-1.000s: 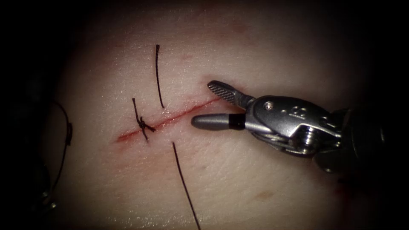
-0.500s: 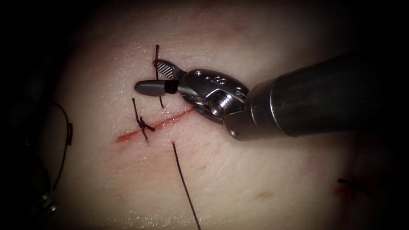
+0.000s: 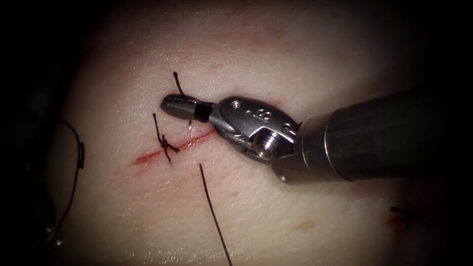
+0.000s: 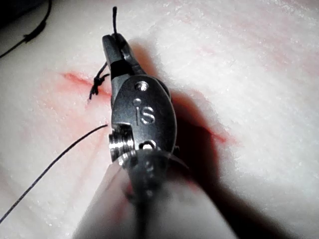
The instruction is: Wound Closure
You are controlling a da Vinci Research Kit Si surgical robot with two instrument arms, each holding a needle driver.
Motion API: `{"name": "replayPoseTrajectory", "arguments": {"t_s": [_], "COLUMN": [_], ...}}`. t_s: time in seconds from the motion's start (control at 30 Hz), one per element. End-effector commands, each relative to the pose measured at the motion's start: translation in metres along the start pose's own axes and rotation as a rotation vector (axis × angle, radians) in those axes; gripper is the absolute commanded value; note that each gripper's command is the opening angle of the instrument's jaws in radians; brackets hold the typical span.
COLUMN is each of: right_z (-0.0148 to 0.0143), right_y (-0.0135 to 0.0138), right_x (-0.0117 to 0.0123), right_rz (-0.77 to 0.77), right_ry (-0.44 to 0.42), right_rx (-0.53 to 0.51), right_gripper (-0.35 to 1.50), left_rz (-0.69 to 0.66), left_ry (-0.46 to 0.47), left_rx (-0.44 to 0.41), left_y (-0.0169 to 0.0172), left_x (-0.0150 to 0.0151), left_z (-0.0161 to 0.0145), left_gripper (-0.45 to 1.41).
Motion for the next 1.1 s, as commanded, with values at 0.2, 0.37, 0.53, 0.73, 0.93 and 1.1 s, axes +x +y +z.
{"name": "replayPoseTrajectory", "arguments": {"t_s": [0.2, 0.37, 0.53, 0.73, 0.93, 1.1], "right_z": [0.0002, -0.0007, -0.0010, -0.0006, -0.0035, -0.0092], "right_y": [-0.0012, -0.0007, -0.0010, -0.0012, -0.0019, -0.0023], "right_x": [-0.0001, 0.0012, 0.0019, 0.0016, 0.0022, 0.0027], "right_rz": [-0.035, -0.041, -0.045, -0.048, -0.043, 0.016], "right_ry": [0.076, 0.110, 0.118, 0.132, 0.214, 0.227], "right_rx": [0.052, 0.040, 0.040, 0.043, 0.062, 0.061], "right_gripper": [-0.35, -0.35, -0.35, 0.84, 1.40, 1.33], "left_rz": [-0.005, -0.010, -0.005, 0.024, 0.091, 0.126], "left_ry": [-0.001, -0.003, -0.005, -0.012, -0.015, 0.007], "left_rx": [0.001, -0.002, -0.003, -0.010, 0.016, 0.047], "left_y": [0.0012, 0.0007, 0.0004, -0.0012, -0.0075, -0.0144], "left_x": [-0.0006, -0.0002, 0.0003, 0.0019, 0.0051, 0.0067], "left_z": [0.0006, 0.0008, 0.0011, 0.0023, 0.0055, 0.0102], "left_gripper": [-0.45, -0.45, -0.45, -0.45, -0.45, -0.45]}}
